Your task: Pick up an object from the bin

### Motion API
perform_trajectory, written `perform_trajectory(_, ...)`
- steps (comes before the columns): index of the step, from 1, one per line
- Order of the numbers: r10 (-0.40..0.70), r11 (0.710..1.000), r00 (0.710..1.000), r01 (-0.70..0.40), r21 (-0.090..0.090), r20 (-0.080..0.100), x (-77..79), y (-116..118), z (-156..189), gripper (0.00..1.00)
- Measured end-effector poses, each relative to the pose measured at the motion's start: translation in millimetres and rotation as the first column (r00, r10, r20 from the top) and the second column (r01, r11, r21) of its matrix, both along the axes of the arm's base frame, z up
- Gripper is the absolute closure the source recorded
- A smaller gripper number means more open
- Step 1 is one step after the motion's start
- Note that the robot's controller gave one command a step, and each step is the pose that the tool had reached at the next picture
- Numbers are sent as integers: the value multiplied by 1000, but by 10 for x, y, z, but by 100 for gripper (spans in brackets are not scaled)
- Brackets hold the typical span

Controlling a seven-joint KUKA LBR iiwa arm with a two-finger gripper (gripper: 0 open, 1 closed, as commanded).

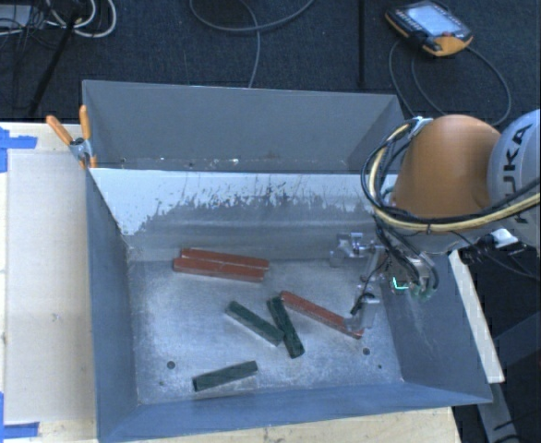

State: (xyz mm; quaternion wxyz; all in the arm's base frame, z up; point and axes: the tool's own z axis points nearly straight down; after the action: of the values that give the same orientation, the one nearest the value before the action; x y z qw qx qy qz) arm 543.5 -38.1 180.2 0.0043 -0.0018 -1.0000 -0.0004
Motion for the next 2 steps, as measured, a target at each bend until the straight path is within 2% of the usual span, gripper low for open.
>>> perform_trajectory(1,1,1000,1000,-1,-1,7,17,1,41,0)
perform_trajectory(2,-57,998,998,57,0,13,149,-248,-628,0)
